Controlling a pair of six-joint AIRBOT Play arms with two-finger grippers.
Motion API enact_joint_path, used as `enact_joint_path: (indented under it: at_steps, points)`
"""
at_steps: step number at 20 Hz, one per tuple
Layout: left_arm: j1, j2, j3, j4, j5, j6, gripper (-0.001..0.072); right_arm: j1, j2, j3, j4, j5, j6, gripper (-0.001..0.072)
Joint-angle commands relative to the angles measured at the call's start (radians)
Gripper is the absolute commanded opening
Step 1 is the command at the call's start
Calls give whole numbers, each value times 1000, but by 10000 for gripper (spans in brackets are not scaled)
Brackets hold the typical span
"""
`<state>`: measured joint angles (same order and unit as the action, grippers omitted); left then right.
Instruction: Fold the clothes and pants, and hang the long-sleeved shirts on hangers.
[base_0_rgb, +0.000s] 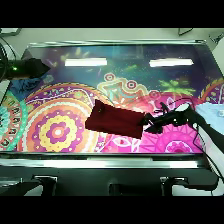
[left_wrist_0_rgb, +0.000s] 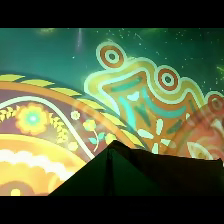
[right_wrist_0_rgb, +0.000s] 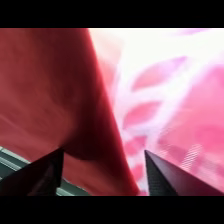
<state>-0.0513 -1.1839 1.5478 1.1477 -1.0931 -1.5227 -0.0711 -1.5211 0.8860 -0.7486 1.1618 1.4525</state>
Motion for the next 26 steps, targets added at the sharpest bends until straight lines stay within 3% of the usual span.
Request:
enact_joint_path:
  at_steps: [1,2,3,4,8,13,17,21,26]
  points:
    - [-2,1,0,0,0,-7,27,51,-30,-30,138,-123,-72,439]
    - [-2,1,0,0,0,-7,27,63,-30,-29,154,-141,-85,312]
    - [-2,1,0,0,0,-7,27,63,-30,-23,172,-141,-101,108]
    - [-2,1,0,0,0,-7,27,52,-27,-7,179,-128,-113,39]
    - [-2,1,0,1,1,-6,27,-104,21,199,177,61,-133,37]
    - [-2,1,0,1,1,-6,28,-407,89,594,-38,290,36,37]
    - [-2,1,0,-4,1,-6,28,-645,99,842,-60,344,121,37]
    - [-3,1,0,-7,1,-6,28,-848,99,983,-26,426,235,37]
    - [-21,1,0,-17,6,-3,28,-1044,125,1030,-23,576,284,37]
